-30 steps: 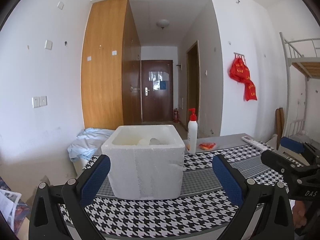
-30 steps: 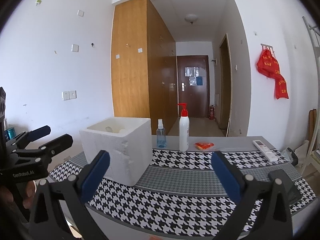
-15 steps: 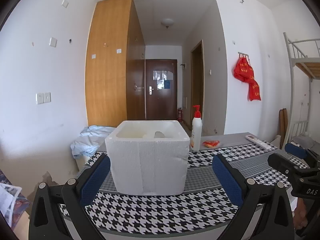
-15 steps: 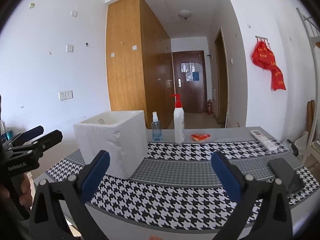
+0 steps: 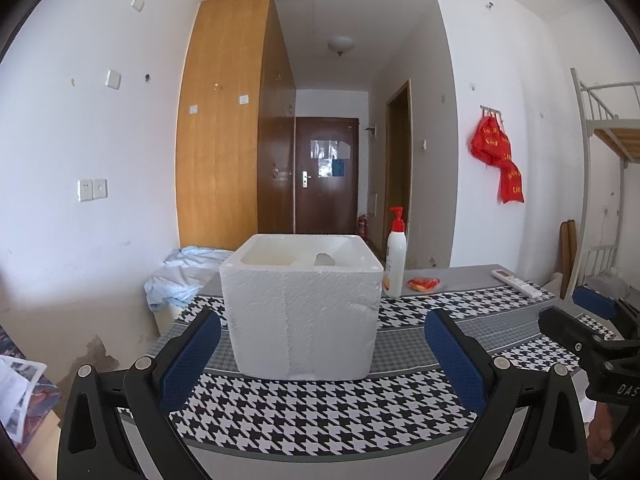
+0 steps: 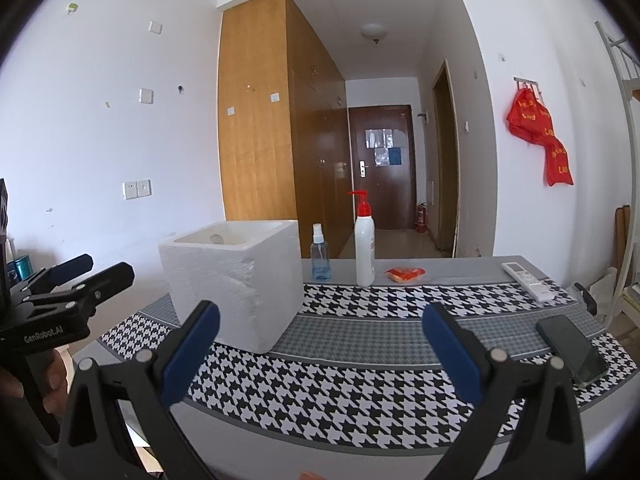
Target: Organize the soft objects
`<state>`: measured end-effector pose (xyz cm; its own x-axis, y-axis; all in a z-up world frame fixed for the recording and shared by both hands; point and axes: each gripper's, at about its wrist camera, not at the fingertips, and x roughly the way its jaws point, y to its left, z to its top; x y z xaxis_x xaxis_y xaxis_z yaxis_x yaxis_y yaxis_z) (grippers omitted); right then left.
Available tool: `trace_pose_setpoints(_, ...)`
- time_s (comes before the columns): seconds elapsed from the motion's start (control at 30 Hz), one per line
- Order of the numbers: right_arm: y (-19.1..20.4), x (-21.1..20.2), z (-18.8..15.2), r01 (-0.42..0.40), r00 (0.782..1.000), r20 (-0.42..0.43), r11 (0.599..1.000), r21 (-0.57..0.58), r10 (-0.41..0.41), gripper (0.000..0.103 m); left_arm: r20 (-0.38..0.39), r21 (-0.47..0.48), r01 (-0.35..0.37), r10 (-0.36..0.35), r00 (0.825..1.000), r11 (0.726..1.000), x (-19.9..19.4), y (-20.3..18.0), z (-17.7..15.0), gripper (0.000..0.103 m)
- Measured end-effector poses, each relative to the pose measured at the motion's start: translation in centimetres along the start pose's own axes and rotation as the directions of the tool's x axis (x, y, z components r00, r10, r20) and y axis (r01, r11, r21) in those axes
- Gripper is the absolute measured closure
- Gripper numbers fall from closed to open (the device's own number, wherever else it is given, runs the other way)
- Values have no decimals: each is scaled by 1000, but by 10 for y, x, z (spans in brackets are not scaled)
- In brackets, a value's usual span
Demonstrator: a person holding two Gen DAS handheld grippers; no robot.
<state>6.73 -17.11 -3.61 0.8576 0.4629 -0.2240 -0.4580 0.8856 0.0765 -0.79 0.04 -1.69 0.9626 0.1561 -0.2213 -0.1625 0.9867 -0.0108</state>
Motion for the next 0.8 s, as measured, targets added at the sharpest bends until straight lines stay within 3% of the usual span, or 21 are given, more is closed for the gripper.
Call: trace_pose_setpoints(0.8, 2, -15, -4, -1, 1000, 21, 1000, -3, 1, 1, 8, 38, -3, 3, 1000, 999, -15, -3, -5, 1)
